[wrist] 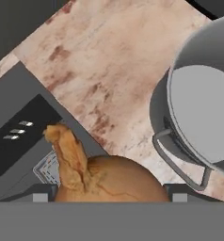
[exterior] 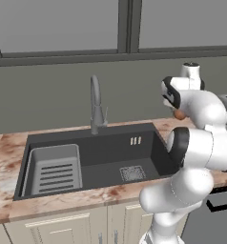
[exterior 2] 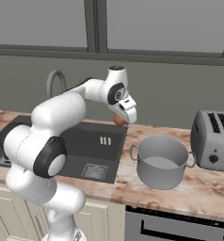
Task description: Dump the onion from the pot into the sink. Then turn on the water and wash the onion. Then turn off the water and put the onion back in the pot.
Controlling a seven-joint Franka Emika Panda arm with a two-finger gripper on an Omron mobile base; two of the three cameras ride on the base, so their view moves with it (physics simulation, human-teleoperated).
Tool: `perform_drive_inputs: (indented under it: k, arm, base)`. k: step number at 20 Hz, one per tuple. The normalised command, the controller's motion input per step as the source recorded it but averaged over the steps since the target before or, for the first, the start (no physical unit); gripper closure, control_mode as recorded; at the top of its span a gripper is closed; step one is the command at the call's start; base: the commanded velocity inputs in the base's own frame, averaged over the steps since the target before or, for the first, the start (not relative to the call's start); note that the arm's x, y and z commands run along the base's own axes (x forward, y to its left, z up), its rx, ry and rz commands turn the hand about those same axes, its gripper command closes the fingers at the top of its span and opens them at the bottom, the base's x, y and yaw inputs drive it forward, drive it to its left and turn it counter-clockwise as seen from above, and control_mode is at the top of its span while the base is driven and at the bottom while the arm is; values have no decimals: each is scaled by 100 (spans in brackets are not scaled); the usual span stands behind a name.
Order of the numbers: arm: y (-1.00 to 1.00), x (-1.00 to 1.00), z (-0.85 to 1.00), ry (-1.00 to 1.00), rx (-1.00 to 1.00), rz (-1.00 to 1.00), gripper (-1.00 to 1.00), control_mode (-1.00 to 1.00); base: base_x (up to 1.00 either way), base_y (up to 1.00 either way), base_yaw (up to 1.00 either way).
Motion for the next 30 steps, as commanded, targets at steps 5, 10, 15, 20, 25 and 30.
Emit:
perform_drive_inputs:
  k: [5,10,15,20,25,30]
  arm:
    - [-92,-25,1,3,0,-16,100,-100]
    - [-89,-7,0,4,0,-15,100,-100]
    - [-70,-1,0,8,0,-15,100,-100]
    - [-42,-14,-10,7,0,-12,100,-100]
    - [-20,-3,-48,4,3,-5,100,-100]
    - [-8,0,-65,2,5,-2,100,-100]
  base:
    - [0,0,0]
    - [0,0,0]
    - [0,0,0]
    - [0,0,0]
    - [0,0,0]
    - [0,0,0]
